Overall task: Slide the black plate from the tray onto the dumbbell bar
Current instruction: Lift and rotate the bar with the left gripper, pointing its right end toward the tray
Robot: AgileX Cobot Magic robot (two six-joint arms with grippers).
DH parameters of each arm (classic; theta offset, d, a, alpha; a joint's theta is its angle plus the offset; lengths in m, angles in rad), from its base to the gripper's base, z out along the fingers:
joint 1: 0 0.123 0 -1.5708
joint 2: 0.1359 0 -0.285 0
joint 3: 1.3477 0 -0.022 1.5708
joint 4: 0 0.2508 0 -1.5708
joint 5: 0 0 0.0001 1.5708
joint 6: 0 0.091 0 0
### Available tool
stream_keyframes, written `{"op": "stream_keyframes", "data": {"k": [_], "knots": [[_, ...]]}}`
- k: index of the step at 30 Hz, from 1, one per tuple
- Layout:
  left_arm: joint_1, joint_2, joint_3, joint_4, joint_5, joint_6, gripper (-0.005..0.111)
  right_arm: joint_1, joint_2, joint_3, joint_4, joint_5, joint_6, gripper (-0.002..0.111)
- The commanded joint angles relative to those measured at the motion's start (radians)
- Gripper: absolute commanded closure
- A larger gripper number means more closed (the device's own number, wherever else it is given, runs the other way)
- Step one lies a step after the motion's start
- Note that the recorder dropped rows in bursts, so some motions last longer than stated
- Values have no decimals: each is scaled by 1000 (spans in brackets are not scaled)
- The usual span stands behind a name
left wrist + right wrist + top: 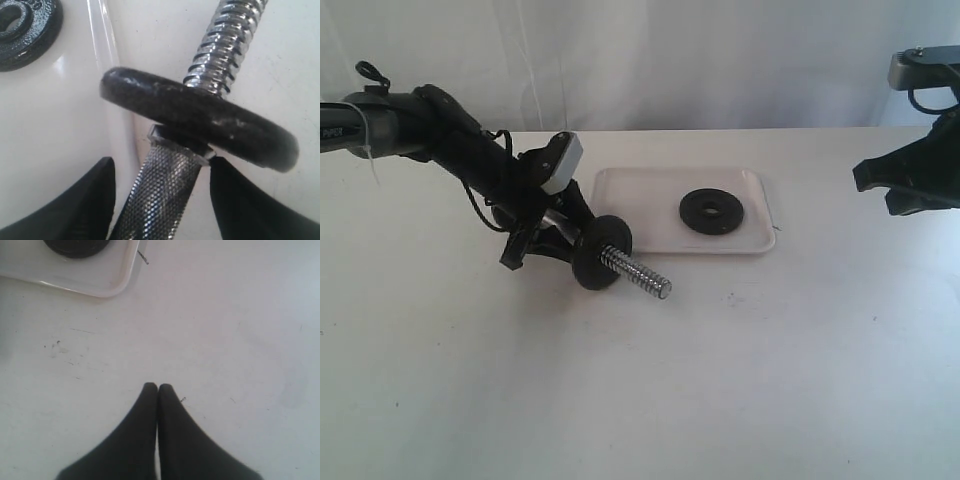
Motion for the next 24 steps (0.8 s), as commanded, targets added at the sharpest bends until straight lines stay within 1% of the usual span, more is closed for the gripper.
{"op": "stream_keyframes", "data": {"k": [1,5,16,22,24], "knots": [[-21,11,2,6,8,151,47,1,1,-8,-6,-9,-12,108],[-30,22,2,62,-30,151,47,1,1,-8,-6,-9,-12,108],[-34,23,2,59,-26,149,48,1,1,-8,-6,-13,-12,108],[-40,44,2,61,-36,151,48,1,1,-8,-6,-13,-12,108],[-40,51,2,67,-58,151,50,1,1,-8,-6,-13,-12,108]]}}
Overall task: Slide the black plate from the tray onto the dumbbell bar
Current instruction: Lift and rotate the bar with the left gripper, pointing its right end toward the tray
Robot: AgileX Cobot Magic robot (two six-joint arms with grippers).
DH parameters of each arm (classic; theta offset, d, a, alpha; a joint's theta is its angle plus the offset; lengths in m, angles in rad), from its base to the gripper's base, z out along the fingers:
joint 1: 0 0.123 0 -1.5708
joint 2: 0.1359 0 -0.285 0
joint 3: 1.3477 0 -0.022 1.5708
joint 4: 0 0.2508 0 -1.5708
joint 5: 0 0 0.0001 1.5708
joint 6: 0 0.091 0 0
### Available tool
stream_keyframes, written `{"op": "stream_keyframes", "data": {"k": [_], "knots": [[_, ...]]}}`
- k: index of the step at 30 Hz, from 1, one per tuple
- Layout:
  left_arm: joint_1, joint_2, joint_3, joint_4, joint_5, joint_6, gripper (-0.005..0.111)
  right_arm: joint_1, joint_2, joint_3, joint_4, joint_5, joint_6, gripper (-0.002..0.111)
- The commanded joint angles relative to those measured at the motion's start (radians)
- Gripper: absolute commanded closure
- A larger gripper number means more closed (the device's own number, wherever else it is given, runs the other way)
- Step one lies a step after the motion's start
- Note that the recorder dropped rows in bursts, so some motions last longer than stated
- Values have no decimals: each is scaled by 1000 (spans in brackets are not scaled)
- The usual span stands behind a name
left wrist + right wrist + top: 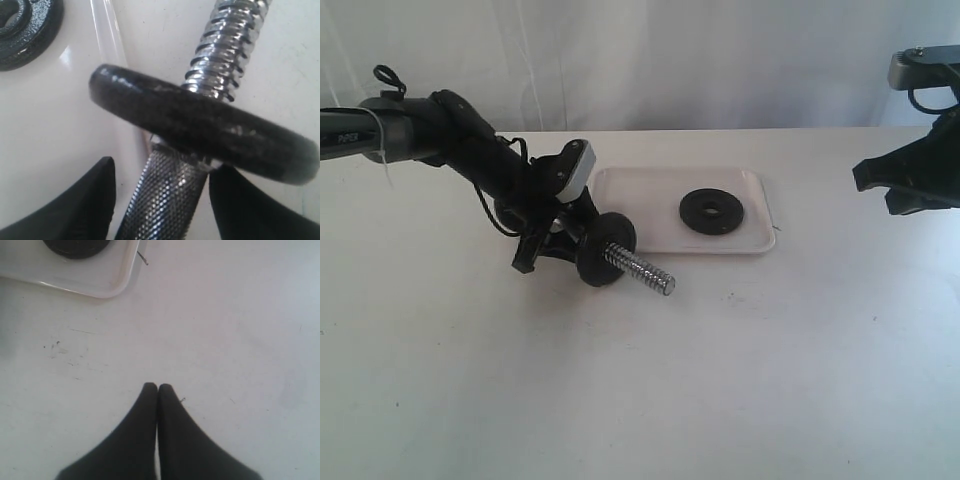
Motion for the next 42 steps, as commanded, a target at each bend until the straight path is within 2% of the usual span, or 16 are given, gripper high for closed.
{"op": "stream_keyframes", "data": {"k": [1,8,13,19,29,32,42], "knots": [[-7,32,8,33,3,151,52,1,1,-8,-6,-11,-12,108],[-7,32,8,33,1,123,91,1,1,-8,-6,-11,-12,108],[-7,32,8,35,71,123,107,1,1,-8,-6,-11,-12,108],[-7,32,8,42,73,48,107,1,1,-8,-6,-21,-12,108],[-7,32,8,23,115,-292,107,1,1,-8,-6,-18,-12,108],[-7,32,8,2,121,-348,107,1,10,-8,-4,-18,-12,108],[-7,32,8,-55,141,-387,107,1,64,-24,90,-18,-169,108]]}}
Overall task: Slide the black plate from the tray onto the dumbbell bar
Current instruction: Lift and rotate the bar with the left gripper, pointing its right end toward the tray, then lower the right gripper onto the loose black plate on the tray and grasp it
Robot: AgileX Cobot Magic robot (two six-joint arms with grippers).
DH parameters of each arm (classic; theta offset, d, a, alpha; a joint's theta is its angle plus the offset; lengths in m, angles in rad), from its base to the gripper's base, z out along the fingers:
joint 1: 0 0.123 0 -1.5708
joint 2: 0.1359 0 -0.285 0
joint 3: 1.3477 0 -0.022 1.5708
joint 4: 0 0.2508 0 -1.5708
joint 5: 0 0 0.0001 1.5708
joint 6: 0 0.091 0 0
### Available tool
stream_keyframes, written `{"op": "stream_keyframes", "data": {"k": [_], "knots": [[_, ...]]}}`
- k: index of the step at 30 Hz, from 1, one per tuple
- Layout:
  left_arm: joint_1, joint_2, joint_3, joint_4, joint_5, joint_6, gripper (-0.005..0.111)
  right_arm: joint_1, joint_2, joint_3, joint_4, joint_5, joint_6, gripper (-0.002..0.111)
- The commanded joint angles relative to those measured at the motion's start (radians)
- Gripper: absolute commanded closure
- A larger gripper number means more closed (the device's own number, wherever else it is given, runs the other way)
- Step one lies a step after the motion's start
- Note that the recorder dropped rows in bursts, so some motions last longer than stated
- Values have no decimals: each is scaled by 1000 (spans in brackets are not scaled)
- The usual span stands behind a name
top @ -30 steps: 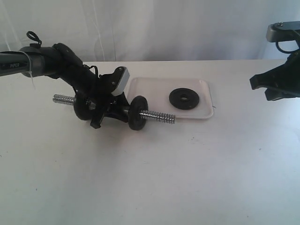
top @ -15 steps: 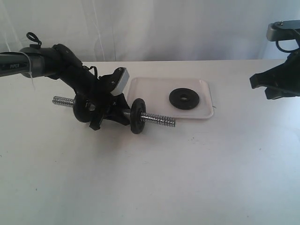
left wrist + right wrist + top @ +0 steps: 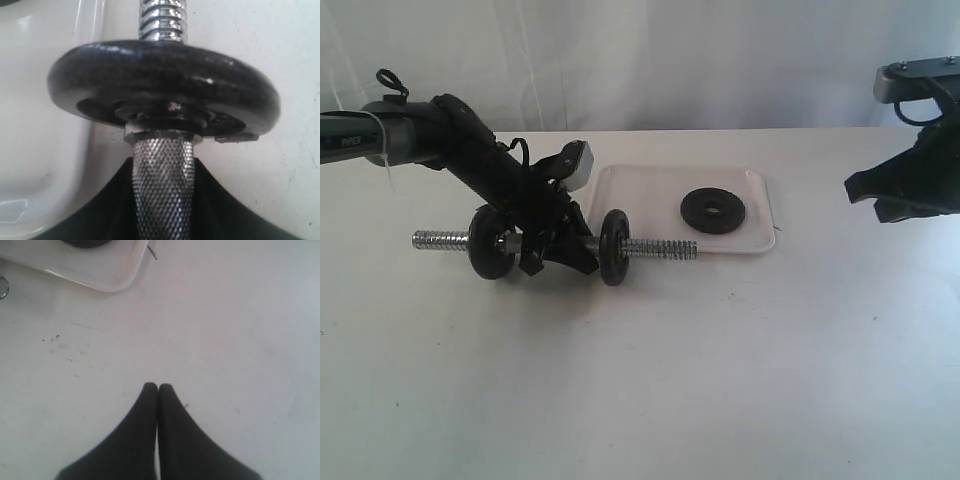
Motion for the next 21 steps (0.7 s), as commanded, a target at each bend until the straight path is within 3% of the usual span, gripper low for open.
{"op": "stream_keyframes", "data": {"k": [1,8,16,21], "knots": [[-7,21,14,-67,42,-23,107,1,14,-25,67,1,-70,108],[21,21,14,-109,47,-20,107,30,55,-65,113,-4,-153,108],[86,21,14,-247,156,45,107,90,135,-104,130,-83,-153,108],[98,21,14,-252,188,61,107,108,172,-139,139,-114,-153,104]]}}
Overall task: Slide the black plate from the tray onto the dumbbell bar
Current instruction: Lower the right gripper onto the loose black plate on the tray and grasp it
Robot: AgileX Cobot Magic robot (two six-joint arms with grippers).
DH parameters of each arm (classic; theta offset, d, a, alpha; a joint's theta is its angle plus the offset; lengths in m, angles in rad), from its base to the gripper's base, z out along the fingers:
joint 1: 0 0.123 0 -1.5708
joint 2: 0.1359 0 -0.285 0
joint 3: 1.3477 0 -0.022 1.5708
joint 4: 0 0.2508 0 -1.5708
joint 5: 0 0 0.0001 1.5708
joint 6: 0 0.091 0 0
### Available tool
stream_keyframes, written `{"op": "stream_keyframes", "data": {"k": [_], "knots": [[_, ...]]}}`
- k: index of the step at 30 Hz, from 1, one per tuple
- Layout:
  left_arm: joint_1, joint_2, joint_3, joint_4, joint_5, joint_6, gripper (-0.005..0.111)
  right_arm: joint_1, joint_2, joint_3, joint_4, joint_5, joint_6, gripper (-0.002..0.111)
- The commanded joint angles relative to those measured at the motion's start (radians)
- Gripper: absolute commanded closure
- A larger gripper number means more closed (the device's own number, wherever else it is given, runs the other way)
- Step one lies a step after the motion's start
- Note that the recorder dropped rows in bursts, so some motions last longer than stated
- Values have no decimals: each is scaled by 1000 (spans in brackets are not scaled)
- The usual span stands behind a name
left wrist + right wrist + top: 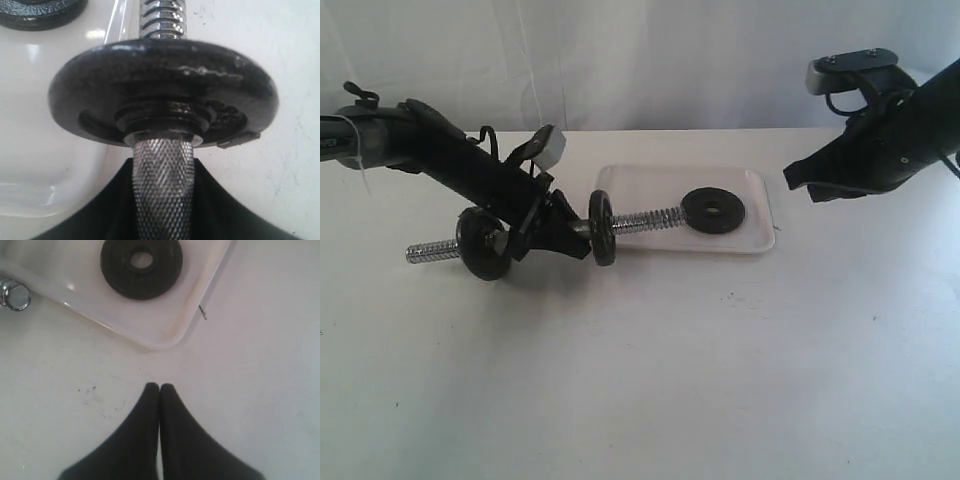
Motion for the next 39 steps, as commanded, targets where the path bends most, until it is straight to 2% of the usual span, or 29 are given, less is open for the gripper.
{"op": "stream_keyframes", "data": {"k": [1,5,11,13,20,24,28,33,39], "knots": [[14,2,8,-73,104,18,107,13,32,-34,14,-47,-11,100],[19,2,8,-77,114,17,107,13,66,-60,79,-68,-11,78],[19,2,8,-68,112,31,107,13,151,-122,96,-71,19,29],[19,2,8,-68,112,39,107,15,183,-153,98,-68,31,20],[19,2,8,-72,111,39,107,41,352,-393,92,30,35,20],[19,2,8,-76,110,43,107,83,417,-493,76,-9,35,7],[19,2,8,-85,112,43,107,124,447,-507,65,-61,59,5],[19,2,8,-85,112,43,107,182,494,-507,-60,-133,105,5],[19,2,8,-85,112,43,107,192,542,-507,-125,-197,105,5]]}}
